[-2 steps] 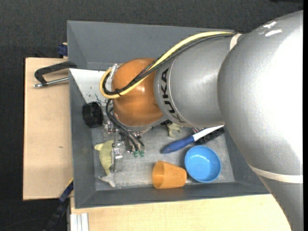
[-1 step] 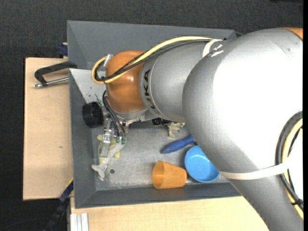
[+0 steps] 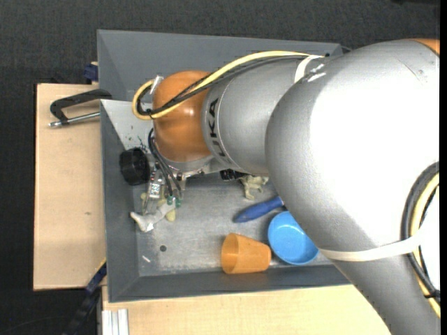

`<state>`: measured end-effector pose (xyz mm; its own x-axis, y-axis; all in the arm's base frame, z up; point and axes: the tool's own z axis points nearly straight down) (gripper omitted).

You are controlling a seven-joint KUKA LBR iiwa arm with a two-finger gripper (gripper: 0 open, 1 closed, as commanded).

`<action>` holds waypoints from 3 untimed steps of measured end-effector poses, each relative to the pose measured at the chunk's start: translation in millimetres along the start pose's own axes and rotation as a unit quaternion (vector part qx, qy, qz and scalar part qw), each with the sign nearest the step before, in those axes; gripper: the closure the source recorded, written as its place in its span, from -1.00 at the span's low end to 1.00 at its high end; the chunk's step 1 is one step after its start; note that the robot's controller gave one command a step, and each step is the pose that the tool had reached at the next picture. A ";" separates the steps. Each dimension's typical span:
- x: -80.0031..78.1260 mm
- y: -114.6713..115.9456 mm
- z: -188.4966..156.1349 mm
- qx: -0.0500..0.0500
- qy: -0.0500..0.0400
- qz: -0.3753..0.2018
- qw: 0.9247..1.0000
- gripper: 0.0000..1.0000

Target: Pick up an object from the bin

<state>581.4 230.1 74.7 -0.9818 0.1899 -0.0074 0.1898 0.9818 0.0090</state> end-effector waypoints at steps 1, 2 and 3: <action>1.7 4.7 -106.8 0.000 -0.002 -0.012 1.000 1.00; 3.4 3.4 -101.2 0.002 0.002 -0.012 1.000 -1.00; -25.7 -58.8 -55.3 0.006 0.005 -0.074 0.997 -1.00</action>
Offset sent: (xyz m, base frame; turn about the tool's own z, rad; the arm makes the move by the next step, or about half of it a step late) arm -0.0046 0.0021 0.0998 -0.0237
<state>595.0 167.1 129.7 -0.9990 0.0437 0.0019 0.0437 0.9990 -0.0027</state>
